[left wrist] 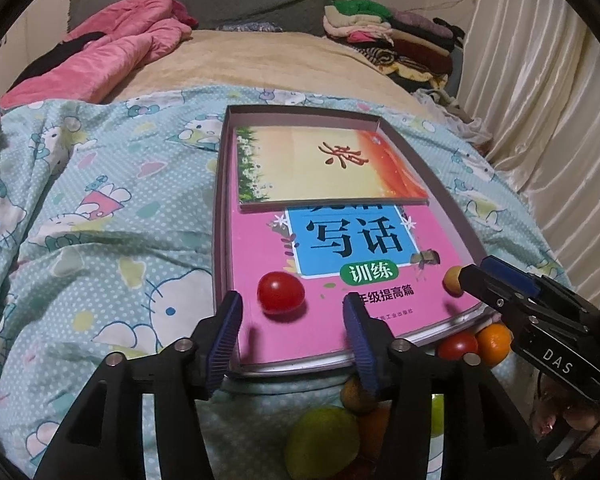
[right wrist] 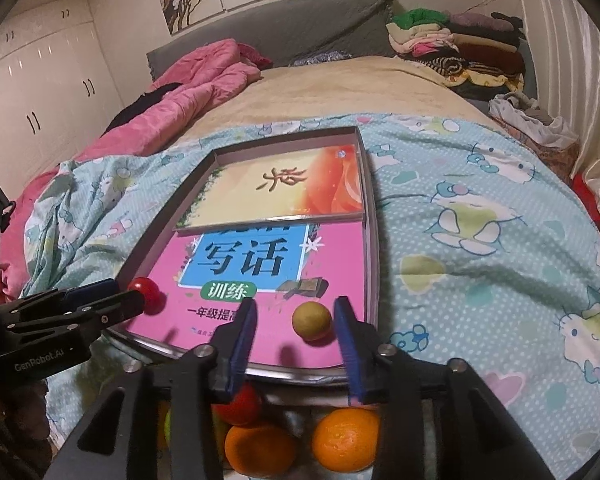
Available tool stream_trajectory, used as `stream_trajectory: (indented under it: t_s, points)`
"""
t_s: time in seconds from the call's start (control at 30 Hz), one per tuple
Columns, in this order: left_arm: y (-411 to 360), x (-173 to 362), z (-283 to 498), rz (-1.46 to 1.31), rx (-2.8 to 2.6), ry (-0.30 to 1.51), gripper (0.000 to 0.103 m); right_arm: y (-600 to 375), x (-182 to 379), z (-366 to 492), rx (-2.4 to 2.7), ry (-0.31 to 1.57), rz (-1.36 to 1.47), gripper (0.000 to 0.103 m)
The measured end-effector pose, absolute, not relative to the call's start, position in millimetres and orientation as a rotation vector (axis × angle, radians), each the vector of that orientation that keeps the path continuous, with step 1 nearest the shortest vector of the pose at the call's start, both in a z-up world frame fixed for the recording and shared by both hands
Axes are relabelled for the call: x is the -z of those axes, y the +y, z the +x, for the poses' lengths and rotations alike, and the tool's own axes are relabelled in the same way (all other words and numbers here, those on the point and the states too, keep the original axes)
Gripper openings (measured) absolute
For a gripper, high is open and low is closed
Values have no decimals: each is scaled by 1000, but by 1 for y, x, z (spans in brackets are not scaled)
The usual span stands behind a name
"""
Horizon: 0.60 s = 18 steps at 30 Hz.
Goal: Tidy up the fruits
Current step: 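Open both grippers to set the tomato and brown fruit on the workbook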
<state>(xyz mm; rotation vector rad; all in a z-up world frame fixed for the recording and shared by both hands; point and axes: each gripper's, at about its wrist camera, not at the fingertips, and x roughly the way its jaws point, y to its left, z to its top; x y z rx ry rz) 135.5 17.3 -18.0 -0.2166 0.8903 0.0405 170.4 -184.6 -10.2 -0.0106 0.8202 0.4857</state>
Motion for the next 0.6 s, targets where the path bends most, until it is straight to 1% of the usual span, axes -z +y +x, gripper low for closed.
stream_trajectory:
  t_s: [0.1,0.23,0.5,0.57,0.6]
  points:
    - [20,13,131,-225,-51,865,62,-186,6,169,-488,800,-3,44]
    - [26,5,124,-246,-54,835,69,-188,2,168,-486,787,10,52]
    - [37,-1,114,-282,-60,825,73,-194,-6,165,-482,757,32,56]
    - [40,-3,111,-286,-64,822,73,-195,-8,164,-482,752,38,58]
    - [40,-3,109,-286,-66,821,74,-196,-9,163,-482,748,41,61]
